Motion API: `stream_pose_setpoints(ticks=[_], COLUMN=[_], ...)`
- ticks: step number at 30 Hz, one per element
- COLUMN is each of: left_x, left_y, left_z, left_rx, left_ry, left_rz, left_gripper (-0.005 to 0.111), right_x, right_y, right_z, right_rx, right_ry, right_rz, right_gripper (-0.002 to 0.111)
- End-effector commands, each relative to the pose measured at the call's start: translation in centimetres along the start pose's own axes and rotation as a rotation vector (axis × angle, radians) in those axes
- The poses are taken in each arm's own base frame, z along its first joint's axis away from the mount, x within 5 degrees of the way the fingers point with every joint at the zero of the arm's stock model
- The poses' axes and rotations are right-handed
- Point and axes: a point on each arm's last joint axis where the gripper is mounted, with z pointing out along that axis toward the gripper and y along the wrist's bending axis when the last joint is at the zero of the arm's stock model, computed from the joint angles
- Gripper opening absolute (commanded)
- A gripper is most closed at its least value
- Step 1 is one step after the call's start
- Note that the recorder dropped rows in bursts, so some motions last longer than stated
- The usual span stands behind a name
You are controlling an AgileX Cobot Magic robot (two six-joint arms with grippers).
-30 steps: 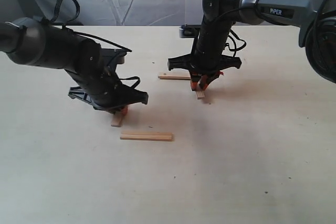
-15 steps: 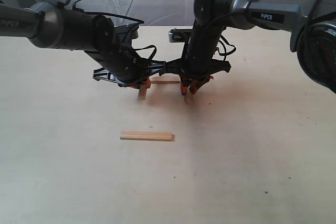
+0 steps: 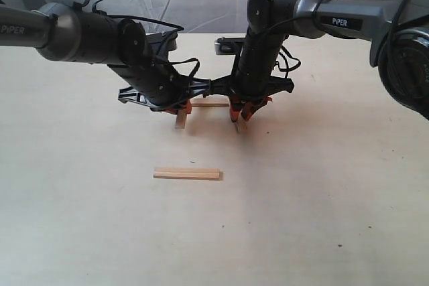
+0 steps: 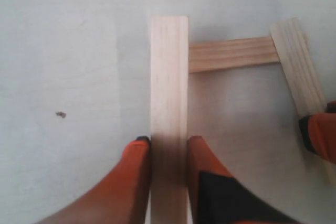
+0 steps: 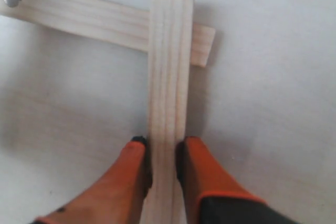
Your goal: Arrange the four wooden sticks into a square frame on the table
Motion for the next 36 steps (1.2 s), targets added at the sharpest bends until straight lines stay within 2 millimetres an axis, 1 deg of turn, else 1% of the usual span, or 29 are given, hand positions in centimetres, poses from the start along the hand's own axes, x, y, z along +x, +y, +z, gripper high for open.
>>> stream_pose_setpoints(ticks=[1,5,7,10,17,22,27,29,32,34,36], left_x=[-0.1,0.1,0.0,-0.4,0.1,0.2,0.3,0.4,0.4,0.4,0.4], left_y=[-0.1,0.0,-0.1,-0.3,0.3,0.4,0.1,0.0,0.0,0.0,0.0], left_z=[-0.7,-0.8,-1.2,-1.5,0.7,0.8,0.8,0.8,0.8,0.8,0.8], left_rx=[-0.006,-0.019,-0.015,-0.008,-0.025,-0.024,0.003,0.012,0.014,0.015,0.017], left_ry=[0.007,0.030,0.026,-0.019,0.006,0.008,0.019,0.026,0.031,0.029,0.030], left_rz=[0.106,0.144,0.169,0.173,0.173,0.167,0.107,0.087,0.083,0.080,0.076], left_gripper=[0.000,0.000,0.000,0.000,0.000,0.000,0.000,0.005,0.017,0.028,0.035], right_x=[-0.2,-0.3,-0.3,-0.3,-0.3,-0.3,-0.3,-0.3,-0.3,-0.3,-0.3], right_y=[0.4,0.4,0.4,0.4,0.4,0.4,0.4,0.4,0.5,0.5,0.5], right_z=[-0.9,-0.9,-0.9,-0.9,-0.9,-0.9,-0.9,-0.9,-0.9,-0.9,-0.9], right_rx=[-0.029,-0.032,-0.032,-0.032,-0.034,-0.034,-0.034,-0.034,-0.034,-0.035,-0.035], right_ry=[-0.030,-0.034,-0.038,-0.036,-0.031,-0.035,-0.035,-0.035,-0.034,-0.034,-0.034], right_rz=[0.016,0.056,0.058,0.058,0.064,0.064,0.064,0.072,0.077,0.089,0.106], right_gripper=[-0.001,-0.001,-0.001,-0.001,-0.001,-0.001,-0.001,-0.001,-0.001,-0.001,-0.001])
